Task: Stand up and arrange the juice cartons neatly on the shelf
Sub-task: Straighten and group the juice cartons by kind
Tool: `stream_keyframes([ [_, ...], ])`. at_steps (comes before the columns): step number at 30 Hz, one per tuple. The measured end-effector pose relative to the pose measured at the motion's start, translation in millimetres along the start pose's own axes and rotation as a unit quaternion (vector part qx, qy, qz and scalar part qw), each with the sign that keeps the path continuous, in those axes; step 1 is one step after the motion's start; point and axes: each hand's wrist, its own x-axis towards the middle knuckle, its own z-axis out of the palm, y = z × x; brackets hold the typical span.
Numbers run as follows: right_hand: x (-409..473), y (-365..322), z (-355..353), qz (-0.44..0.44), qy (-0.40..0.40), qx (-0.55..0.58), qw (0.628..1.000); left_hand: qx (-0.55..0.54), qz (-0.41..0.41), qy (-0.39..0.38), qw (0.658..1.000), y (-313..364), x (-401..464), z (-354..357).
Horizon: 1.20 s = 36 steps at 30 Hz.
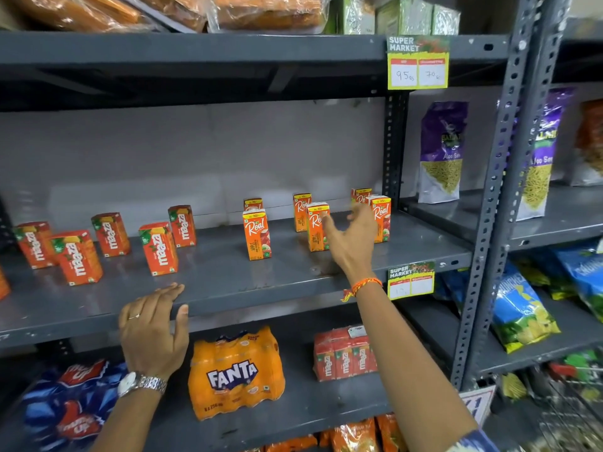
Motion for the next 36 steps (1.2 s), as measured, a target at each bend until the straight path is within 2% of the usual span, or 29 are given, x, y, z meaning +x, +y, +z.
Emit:
stream_keyframes([
  [2, 4, 4, -11, -0.004, 0.128, 0.001, 0.992, 0.001, 0.001, 0.005, 1.0, 0, 0, 0],
  [4, 14, 12, -21, 0.033, 0.194, -0.03, 0.98, 0.001, 0.002, 0.007, 1.0, 0, 0, 1],
  [6, 27, 20, -27, 0.091, 0.162, -0.079, 0.979, 0.001, 0.004, 0.01, 1.0, 0, 0, 2],
  [8, 40, 27, -30, 0.138, 0.08, -0.121, 0.98, 0.004, 0.007, 0.012, 1.0, -1, 1, 3],
  [10, 49, 33, -31, 0.161, 0.013, -0.141, 0.977, 0.006, 0.01, 0.013, 1.0, -3, 1, 3],
  [12, 54, 38, -31, 0.164, -0.02, -0.144, 0.976, 0.01, 0.01, 0.014, 1.0, -5, 0, 5],
  [28, 53, 40, -32, 0.168, -0.047, -0.152, 0.973, 0.008, 0.031, 0.029, 0.999, -8, 0, 8],
  [30, 43, 27, -35, 0.143, -0.029, -0.156, 0.977, 0.005, 0.028, 0.029, 0.999, -8, -1, 8],
  [33, 6, -2, -27, 0.03, 0.007, -0.14, 0.99, 0.001, 0.024, 0.02, 1.0, -9, -2, 8],
  [36, -56, -30, 2, -0.109, -0.047, -0.13, 0.984, -0.009, 0.024, 0.0, 1.0, -8, -1, 4],
])
